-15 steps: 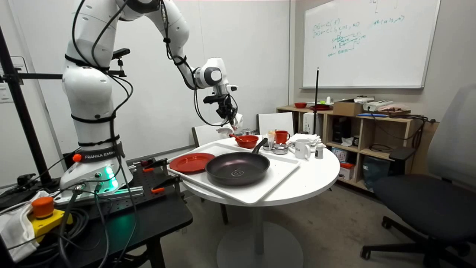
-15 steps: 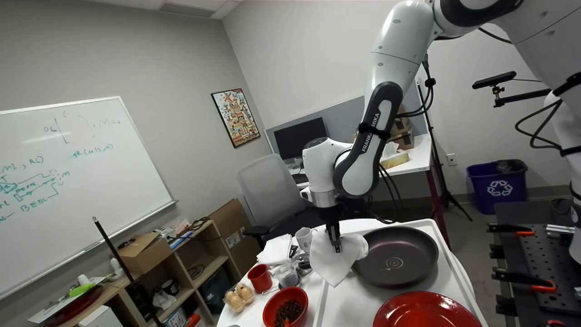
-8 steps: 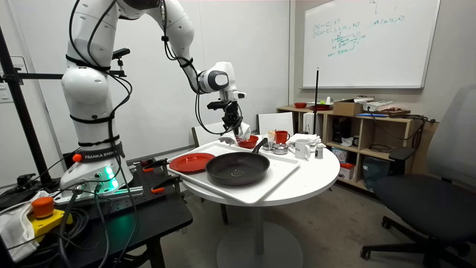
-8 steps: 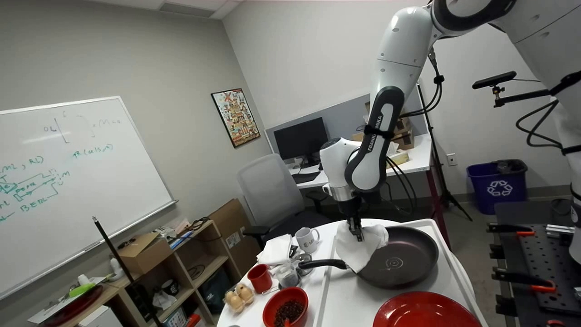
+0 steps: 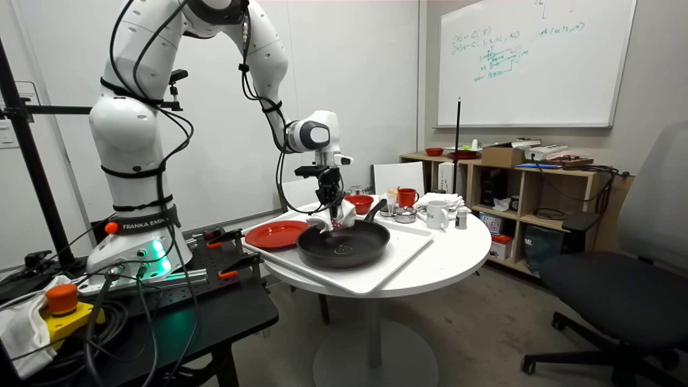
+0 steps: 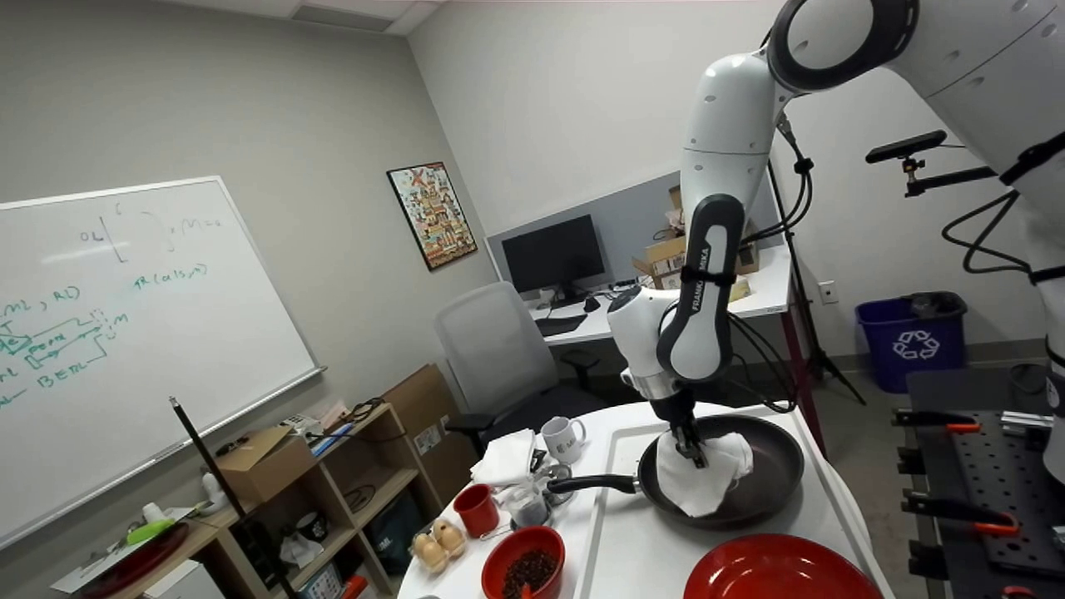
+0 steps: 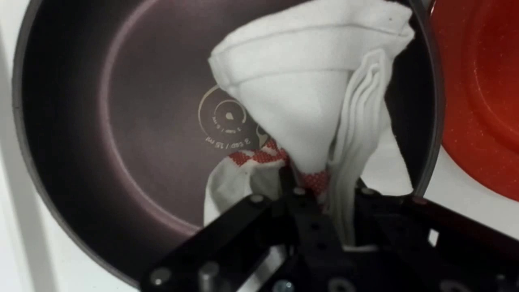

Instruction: Wipe the pan with the white towel

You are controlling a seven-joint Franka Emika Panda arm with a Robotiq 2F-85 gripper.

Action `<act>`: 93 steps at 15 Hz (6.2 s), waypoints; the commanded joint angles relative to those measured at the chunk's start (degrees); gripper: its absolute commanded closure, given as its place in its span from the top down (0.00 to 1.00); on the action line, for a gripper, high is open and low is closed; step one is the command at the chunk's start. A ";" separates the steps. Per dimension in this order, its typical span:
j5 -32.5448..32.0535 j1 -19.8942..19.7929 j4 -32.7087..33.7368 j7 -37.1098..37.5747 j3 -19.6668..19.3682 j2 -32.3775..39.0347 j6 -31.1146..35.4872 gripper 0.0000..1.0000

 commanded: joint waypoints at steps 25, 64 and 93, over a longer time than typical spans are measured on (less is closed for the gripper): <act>9.40 -19.78 -5.40 -24.58 23.75 9.45 17.58 0.04; 8.28 -6.53 -15.66 -2.89 0.29 -8.07 -1.63 0.04; -15.17 -16.87 -10.84 -0.80 15.11 12.99 43.81 0.04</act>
